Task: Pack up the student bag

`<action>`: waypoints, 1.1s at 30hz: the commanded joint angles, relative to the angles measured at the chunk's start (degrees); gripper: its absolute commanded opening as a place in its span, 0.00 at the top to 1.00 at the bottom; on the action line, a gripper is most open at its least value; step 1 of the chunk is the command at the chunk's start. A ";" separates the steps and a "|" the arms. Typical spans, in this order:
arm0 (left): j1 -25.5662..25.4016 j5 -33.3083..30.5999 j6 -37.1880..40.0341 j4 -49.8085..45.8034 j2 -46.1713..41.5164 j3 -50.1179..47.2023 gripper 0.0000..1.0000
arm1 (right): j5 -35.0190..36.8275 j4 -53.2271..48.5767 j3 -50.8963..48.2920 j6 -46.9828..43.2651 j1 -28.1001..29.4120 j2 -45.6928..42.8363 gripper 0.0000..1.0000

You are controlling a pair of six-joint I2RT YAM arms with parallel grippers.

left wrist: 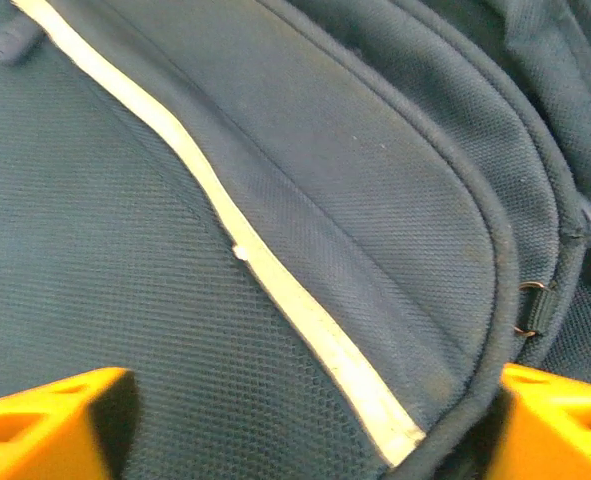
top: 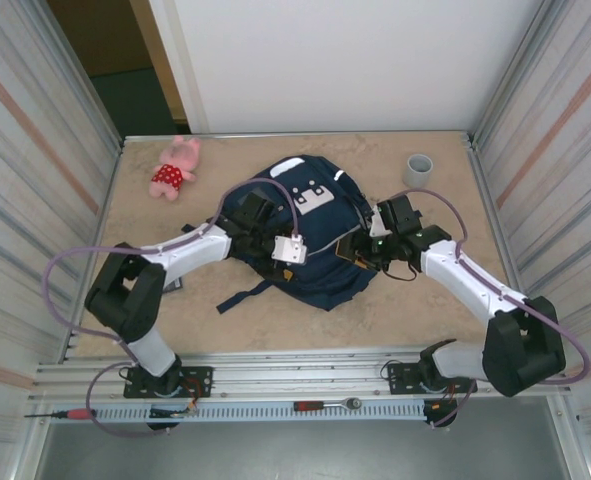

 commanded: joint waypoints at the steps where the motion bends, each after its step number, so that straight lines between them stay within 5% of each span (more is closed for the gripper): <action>1: 0.10 -0.91 1.00 0.31 1.71 3.06 0.48 | 2.53 -1.10 -0.99 0.31 0.54 -3.41 0.51; 5: 2.26 7.47 -9.20 -1.02 -2.33 3.89 0.82 | 5.88 -3.41 -0.94 -1.11 1.46 -6.46 0.51; 9: 5.24 15.11 -22.49 3.85 -7.22 1.78 0.99 | 11.09 -5.35 0.38 -3.57 5.71 -8.85 0.51; 15: 6.34 17.27 -30.67 5.90 -8.52 2.42 1.00 | 18.12 -5.93 2.66 -4.39 14.48 -8.98 0.51; 19: 6.88 19.36 -35.12 4.28 -6.74 5.73 1.00 | 21.42 -1.18 1.23 3.20 16.82 -7.63 0.51; 24: 6.97 19.92 -37.18 4.29 -5.85 6.53 1.00 | 22.23 4.17 1.20 4.42 19.02 -4.16 0.51; 33: 7.07 20.35 -37.77 3.38 -5.10 7.91 1.00 | 31.67 -1.91 5.12 4.78 23.36 0.79 0.54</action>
